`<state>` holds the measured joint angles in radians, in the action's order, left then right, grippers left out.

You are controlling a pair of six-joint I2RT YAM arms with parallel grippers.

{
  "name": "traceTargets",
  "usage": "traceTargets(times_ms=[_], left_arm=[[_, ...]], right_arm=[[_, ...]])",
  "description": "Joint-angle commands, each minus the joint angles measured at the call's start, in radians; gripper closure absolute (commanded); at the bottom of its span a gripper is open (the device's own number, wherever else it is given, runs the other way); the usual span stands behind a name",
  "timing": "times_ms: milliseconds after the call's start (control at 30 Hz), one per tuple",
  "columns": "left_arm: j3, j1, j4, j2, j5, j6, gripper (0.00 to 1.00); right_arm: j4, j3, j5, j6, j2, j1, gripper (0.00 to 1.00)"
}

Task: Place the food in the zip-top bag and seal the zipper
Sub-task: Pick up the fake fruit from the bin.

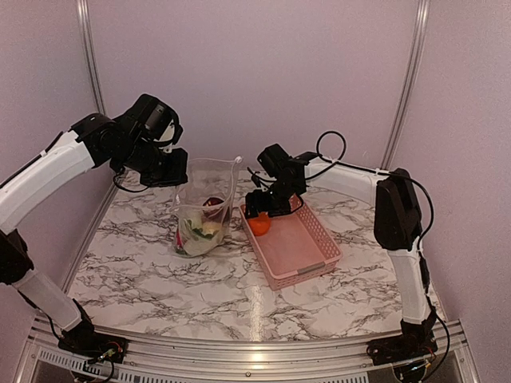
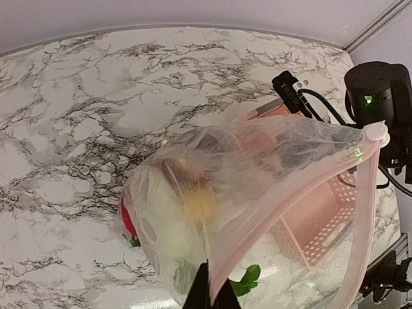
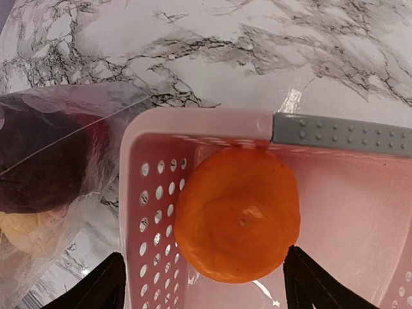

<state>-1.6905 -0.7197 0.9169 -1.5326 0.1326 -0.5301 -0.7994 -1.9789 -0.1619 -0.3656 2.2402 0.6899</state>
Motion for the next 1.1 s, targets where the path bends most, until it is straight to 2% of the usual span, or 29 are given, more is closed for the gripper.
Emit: traceTargets(times_ms=[0,667,867,1067], left_arm=[[0.015,0.005,-0.011,0.037,0.013,0.019,1.0],[0.011,0.006,-0.011,0.027,0.007,0.03,1.0],[0.005,0.006,-0.011,0.014,-0.005,0.031,1.0],[0.003,0.006,-0.013,0.007,-0.006,0.034,1.0]], right_arm=[[-0.015,-0.058,0.018,-0.007,0.038,-0.018,0.19],[-0.018,-0.091,0.015,0.01,0.124,-0.022,0.15],[-0.017,-0.073,0.023,0.014,0.124,-0.032,0.2],[-0.007,-0.031,0.035,0.012,0.061,-0.032,0.3]])
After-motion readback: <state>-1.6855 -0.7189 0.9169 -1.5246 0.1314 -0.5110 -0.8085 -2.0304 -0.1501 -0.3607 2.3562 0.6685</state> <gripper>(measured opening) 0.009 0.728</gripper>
